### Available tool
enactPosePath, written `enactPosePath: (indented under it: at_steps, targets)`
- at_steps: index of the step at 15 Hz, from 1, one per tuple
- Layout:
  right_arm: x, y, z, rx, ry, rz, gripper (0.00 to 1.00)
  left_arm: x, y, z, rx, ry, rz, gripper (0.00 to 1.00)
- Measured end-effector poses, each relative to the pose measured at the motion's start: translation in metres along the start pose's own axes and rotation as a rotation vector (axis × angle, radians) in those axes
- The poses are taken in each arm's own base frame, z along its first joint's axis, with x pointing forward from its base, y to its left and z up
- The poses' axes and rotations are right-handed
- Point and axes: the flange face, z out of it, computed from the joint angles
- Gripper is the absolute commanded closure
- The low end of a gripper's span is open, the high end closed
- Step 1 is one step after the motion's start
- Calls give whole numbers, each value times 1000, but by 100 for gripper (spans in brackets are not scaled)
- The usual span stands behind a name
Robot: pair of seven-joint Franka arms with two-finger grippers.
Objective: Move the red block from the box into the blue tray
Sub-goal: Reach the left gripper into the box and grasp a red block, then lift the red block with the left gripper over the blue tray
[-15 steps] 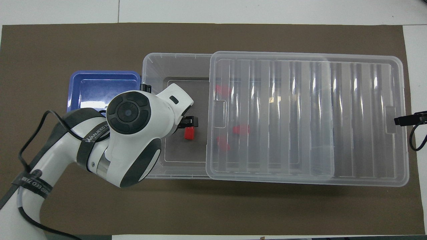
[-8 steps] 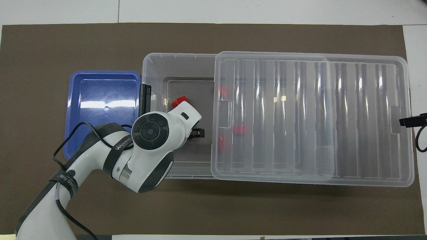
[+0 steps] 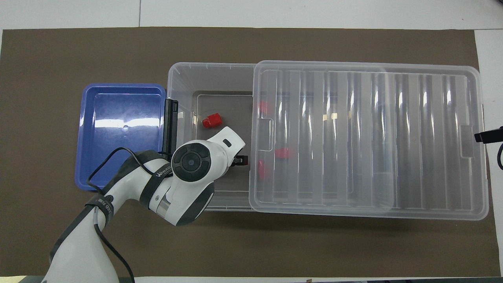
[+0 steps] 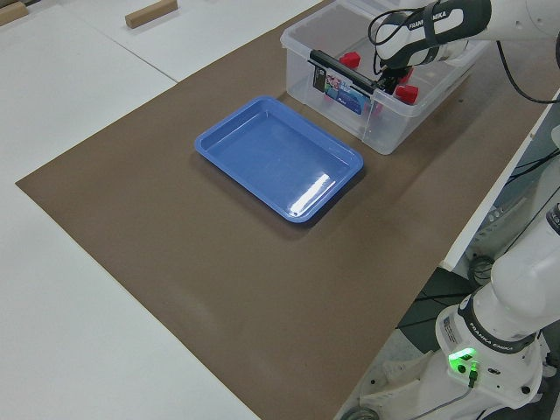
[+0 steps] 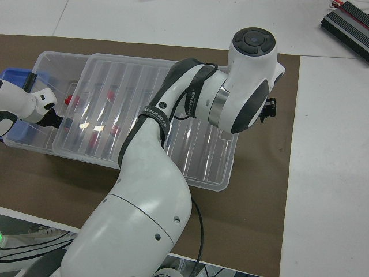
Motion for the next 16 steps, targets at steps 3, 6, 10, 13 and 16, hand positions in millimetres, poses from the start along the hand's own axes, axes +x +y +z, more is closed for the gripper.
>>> enactPosePath:
  at_steps: [3,6,10,13,16]
  targets:
    - [23,-39,-32,11,-21,-4,0,-3,0,15,13,-23,3,41]
    - [37,-88,-72,21,-57,19,0,-4,-1,23,22,-39,0,100]
    - [43,-140,-96,21,-77,51,0,3,-7,3,18,-21,-36,100]
    - [44,-154,-96,22,-94,59,0,-2,-7,-26,28,-29,-36,100]
    - [43,-153,-95,23,-99,61,0,-7,-8,-72,30,-22,-35,100]
